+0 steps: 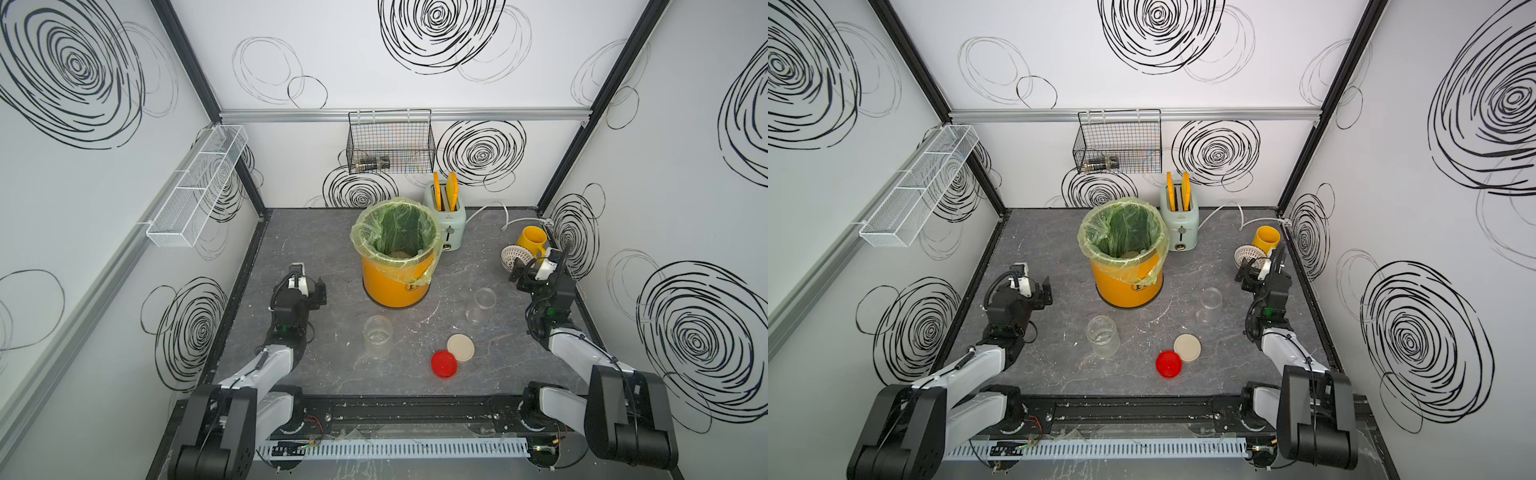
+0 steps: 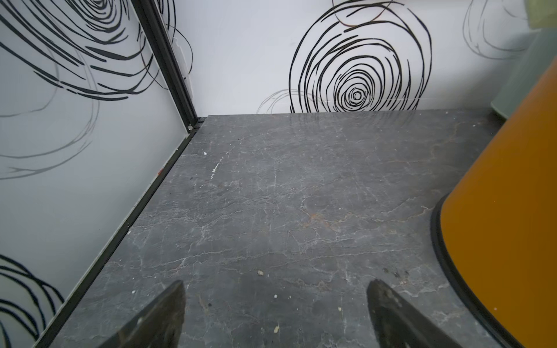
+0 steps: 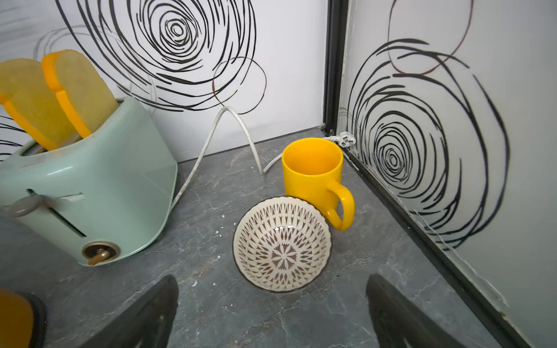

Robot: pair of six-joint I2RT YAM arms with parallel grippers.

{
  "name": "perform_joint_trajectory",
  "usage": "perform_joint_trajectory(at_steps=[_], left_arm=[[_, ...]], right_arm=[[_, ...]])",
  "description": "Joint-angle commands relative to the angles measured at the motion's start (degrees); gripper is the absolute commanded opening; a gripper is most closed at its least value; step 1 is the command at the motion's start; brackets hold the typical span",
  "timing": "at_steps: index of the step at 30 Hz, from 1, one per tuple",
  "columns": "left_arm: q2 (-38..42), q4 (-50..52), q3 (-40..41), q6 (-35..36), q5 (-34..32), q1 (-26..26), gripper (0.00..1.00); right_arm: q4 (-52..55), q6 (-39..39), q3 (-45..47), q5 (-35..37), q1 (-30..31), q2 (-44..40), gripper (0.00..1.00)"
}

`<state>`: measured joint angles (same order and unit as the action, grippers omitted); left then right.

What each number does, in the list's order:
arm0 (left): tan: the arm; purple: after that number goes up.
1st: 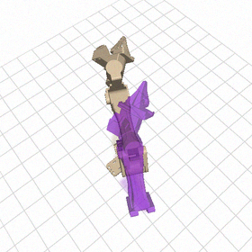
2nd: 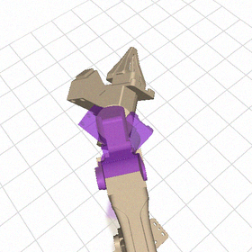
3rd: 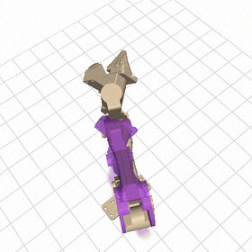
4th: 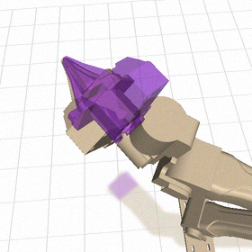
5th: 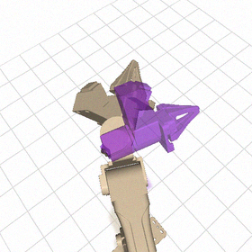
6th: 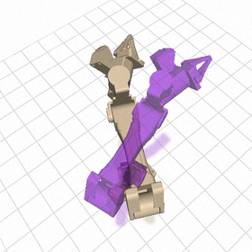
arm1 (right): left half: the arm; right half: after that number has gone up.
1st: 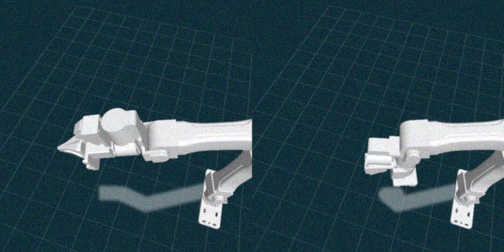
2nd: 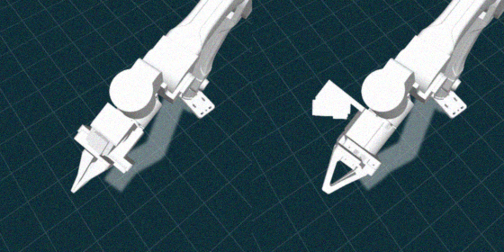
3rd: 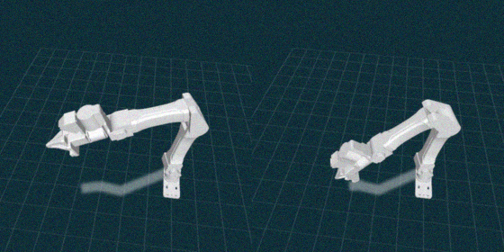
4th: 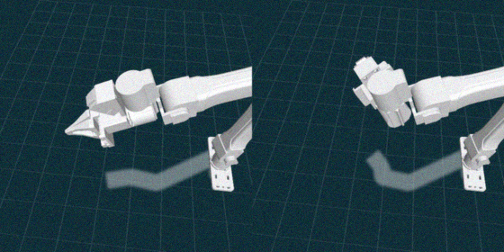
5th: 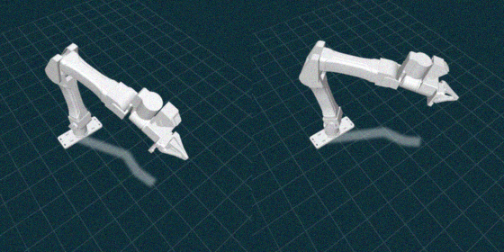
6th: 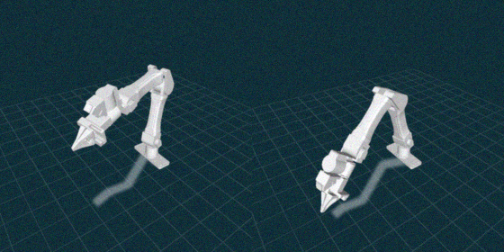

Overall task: Empty expired oatmeal from jars
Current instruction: Reset both arms

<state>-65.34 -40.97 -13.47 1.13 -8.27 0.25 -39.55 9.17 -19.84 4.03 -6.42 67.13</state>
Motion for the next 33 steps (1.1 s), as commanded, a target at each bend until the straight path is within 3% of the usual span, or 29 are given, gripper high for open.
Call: perform_joint_trajectory(at_steps=[1, 7, 10, 11, 15, 17, 19, 22, 24, 29, 33], left_arm=[[-4.4, -15.4, 0.6, 2.2, 9.3, -2.1, 0.96], [-10.0, -12.1, -3.7, 3.1, 9.0, -1.4, 0.96], [-10.4, -11.1, -4.3, 4.4, 7.5, 0.3, 0.96], [-9.8, -11.7, -3.5, 4.5, 7.9, 0.7, 0.96], [-7.9, -21.6, 1.0, 0.7, 6.7, 3.6, 0.96], [-10.3, -20.7, -0.4, 1.6, 6.6, 4.5, 0.96], [-13.1, -27.8, 2.0, 1.6, 6.4, 4.7, 0.96], [-17.0, -34.4, 3.7, 0.5, 7.2, 3.6, 0.96], [-18.2, -35.6, 3.6, -0.3, 7.7, 2.8, 0.96], [-18.9, -32.8, 1.6, -1.9, 11.3, 0.3, 0.96], [-19.0, -32.5, 1.4, -1.9, 11.3, 0.3, 0.96]], right_arm=[[-7.0, -1.6, 1.1, 0.7, -0.2, 1.4, 0.98], [-13.7, -3.0, 2.6, 1.0, -0.2, 3.7, 0.98], [-5.7, -1.0, 0.7, -2.5, -0.8, 2.4, 0.98], [-5.6, -1.7, 1.9, -0.9, 0.6, 1.1, 0.98], [-8.6, -0.2, 4.2, 4.0, 2.2, 1.2, 0.98], [-10.9, 1.4, 3.9, 2.4, 1.5, 3.7, 0.98], [-16.3, 1.5, 6.0, 2.0, 1.7, 6.9, 0.98], [-23.9, 2.1, 8.0, 7.4, 2.5, 11.5, 0.98], [-17.7, 3.1, 5.5, 7.7, 2.9, 11.2, 0.98], [-20.4, -0.3, 5.5, 7.8, 5.5, 13.1, 0.98], [-16.1, -2.2, 1.4, 8.8, 7.2, 16.4, 0.98]])
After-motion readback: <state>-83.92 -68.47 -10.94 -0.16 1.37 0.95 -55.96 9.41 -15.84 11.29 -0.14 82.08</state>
